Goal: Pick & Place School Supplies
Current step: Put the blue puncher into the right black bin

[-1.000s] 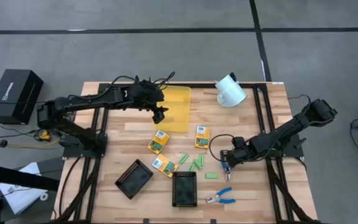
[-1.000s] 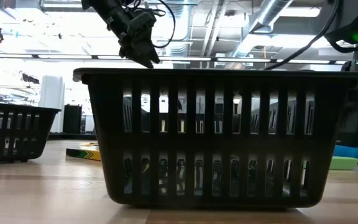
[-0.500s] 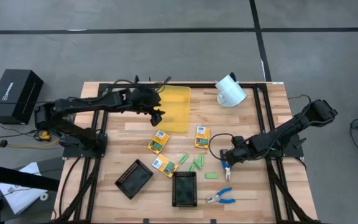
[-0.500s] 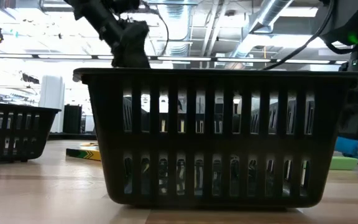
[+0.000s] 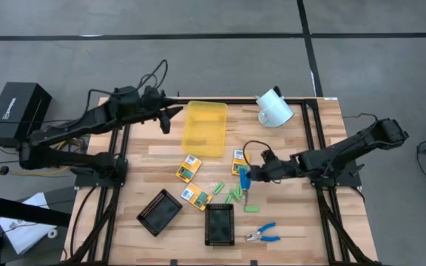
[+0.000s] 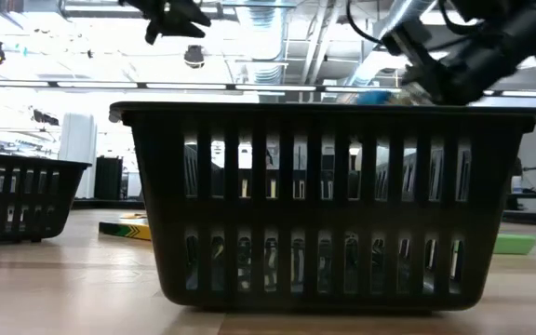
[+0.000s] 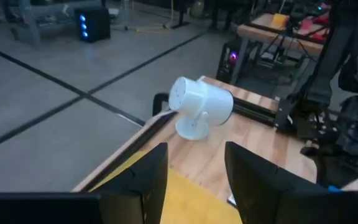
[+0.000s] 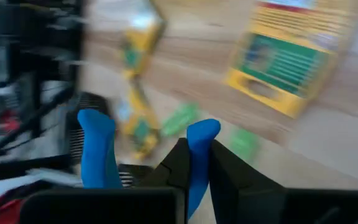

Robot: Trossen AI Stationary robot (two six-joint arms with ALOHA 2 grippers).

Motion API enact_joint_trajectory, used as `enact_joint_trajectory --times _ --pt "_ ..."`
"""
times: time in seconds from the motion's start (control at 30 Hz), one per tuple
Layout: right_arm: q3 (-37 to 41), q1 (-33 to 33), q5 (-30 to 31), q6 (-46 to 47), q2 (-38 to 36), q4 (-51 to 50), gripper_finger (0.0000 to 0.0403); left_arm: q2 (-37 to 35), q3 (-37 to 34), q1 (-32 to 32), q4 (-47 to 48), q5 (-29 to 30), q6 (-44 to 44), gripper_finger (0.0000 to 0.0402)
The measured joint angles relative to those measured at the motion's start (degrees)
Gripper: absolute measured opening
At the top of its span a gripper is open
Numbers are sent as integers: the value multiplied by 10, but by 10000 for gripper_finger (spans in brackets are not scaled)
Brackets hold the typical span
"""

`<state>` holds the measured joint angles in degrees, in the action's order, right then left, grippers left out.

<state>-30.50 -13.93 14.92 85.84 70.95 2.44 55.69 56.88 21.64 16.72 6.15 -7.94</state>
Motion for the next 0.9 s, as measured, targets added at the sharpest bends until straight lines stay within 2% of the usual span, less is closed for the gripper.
enact_joint_trajectory --times 0.17,0.43,0.57,0.9 --pt "-18 14 -45 -47 41 110 24 -10 0 0 9 1 -3 150" --pt "-110 -19 -135 -70 152 115 24 8 -8 0 23 3 -13 150" --pt "-155 -48 -140 -61 208 121 24 17 -7 0 18 3 -10 150" --pt "-199 -78 -140 -32 276 144 24 27 -8 0 23 -5 7 150"
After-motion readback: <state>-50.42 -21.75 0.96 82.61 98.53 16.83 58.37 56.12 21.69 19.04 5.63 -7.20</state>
